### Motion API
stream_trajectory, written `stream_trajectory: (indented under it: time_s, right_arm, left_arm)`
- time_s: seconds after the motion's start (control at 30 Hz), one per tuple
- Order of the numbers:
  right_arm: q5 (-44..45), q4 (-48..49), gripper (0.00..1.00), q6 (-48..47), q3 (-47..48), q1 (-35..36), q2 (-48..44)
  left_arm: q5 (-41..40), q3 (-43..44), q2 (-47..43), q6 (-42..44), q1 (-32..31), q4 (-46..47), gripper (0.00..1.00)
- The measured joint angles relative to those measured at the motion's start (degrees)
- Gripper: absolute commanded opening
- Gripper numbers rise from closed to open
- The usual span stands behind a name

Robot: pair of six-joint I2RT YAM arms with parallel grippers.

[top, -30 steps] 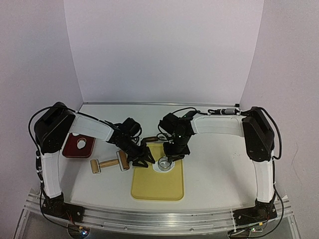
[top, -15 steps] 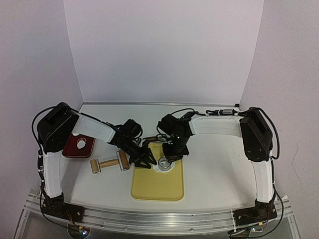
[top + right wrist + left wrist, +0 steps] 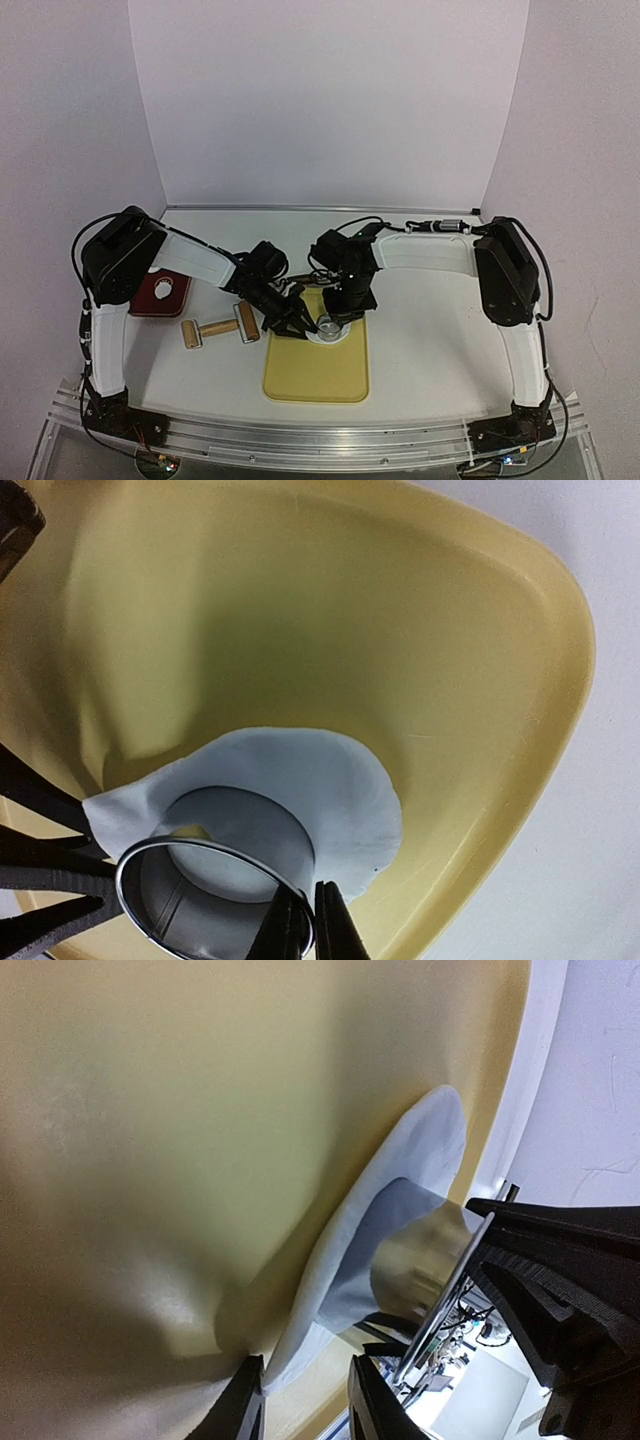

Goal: Roll out the dumpling wrappers from the dough

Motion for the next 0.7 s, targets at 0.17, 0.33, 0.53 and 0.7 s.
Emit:
stream_trajectory:
  time_s: [0.17, 0.33, 0.53, 0.7]
  right_arm:
    - [1.2, -1.2, 0.02, -0.5, 1.2, 0.4, 0.7]
    - [2.6, -2.3, 0.00, -1.0, 2.4, 1.0, 1.4]
    - [4.1, -3.7, 0.00, -1.9, 3.8, 1.5, 2.3]
    - [4.9, -4.7, 0.00, -2.0, 4.9, 1.8, 3.0]
  left_arm:
    - [0.1, 0.3, 0.6, 0.1, 0.0, 0.3, 0.22]
    - [-0.4, 0.7, 1.0, 0.1, 0.0, 0.5, 0.15]
    - [-0.7, 1.2, 1.8, 0.2, 0.0, 1.0, 0.05]
    - [-1.0, 1.9, 2.4, 0.5, 0.0, 0.9, 0.00]
